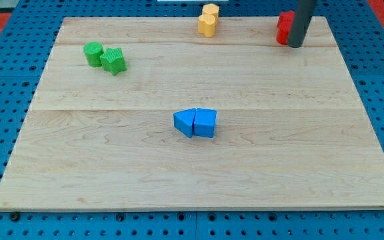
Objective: Separate the yellow heart from the yellow hexagon
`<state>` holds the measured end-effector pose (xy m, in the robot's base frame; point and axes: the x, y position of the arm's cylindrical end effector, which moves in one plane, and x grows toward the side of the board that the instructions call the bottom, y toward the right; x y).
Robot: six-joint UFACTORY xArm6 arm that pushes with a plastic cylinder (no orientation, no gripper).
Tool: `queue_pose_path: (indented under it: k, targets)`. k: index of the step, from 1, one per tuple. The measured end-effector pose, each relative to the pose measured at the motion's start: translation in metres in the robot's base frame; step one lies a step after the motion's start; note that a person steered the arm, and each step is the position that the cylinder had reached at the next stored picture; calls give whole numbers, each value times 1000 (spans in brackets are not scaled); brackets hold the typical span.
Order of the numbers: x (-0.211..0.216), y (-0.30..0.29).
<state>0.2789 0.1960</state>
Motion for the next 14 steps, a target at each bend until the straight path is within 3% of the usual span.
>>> queue_pose_path:
  k: [3, 4, 5, 6, 7, 8, 10, 12, 14]
  targets:
    - [2, -48]
    - [21, -54]
    - [87, -66]
    - [112, -142]
    - [69, -172]
    - [9, -122]
    - [-86, -117]
    - [-85, -154]
    - [-39, -193]
